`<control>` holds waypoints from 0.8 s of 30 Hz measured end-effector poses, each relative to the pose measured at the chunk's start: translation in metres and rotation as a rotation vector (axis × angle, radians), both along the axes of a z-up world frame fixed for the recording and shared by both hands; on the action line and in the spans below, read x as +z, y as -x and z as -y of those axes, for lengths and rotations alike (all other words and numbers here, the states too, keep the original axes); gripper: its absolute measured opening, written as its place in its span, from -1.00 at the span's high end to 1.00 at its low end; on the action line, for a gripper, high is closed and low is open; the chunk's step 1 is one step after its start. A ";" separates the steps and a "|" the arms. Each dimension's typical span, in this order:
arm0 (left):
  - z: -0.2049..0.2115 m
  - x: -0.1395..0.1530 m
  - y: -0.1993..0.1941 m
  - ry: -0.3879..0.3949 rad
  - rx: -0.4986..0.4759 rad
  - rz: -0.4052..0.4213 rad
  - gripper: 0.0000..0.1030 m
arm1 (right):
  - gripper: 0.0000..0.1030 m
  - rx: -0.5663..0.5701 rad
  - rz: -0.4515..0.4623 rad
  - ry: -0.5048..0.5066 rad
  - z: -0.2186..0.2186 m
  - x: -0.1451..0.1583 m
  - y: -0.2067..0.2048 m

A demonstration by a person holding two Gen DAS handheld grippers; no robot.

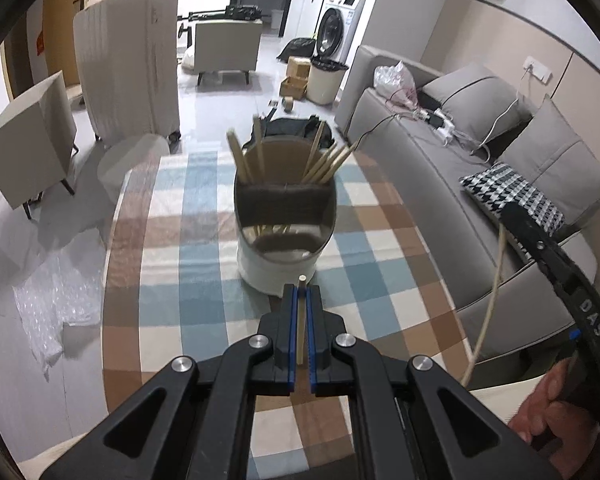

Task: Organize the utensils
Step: 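Carry both chopsticks over the holder and lower them in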

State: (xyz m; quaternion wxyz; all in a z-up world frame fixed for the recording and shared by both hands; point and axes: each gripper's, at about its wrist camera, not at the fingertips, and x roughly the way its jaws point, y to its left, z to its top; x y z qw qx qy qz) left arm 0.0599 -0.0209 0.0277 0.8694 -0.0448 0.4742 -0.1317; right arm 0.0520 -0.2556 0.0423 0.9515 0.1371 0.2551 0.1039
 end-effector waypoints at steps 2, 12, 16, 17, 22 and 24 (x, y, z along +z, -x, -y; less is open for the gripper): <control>-0.001 0.010 -0.002 0.012 -0.001 0.012 1.00 | 0.91 0.003 0.018 0.003 0.000 0.008 -0.004; -0.011 0.079 -0.032 0.075 0.006 0.087 1.00 | 0.91 0.030 0.143 -0.027 -0.006 0.065 -0.060; -0.016 0.103 -0.050 0.081 0.012 0.121 1.00 | 0.91 0.045 0.208 -0.038 -0.019 0.091 -0.094; -0.018 0.108 -0.058 0.086 0.013 0.126 1.00 | 0.91 0.049 0.218 -0.038 -0.022 0.094 -0.100; -0.024 0.112 -0.091 0.067 0.024 0.140 1.00 | 0.91 0.046 0.247 -0.036 -0.043 0.095 -0.145; -0.027 0.110 -0.105 0.062 0.023 0.142 1.00 | 0.91 0.035 0.236 -0.031 -0.051 0.084 -0.162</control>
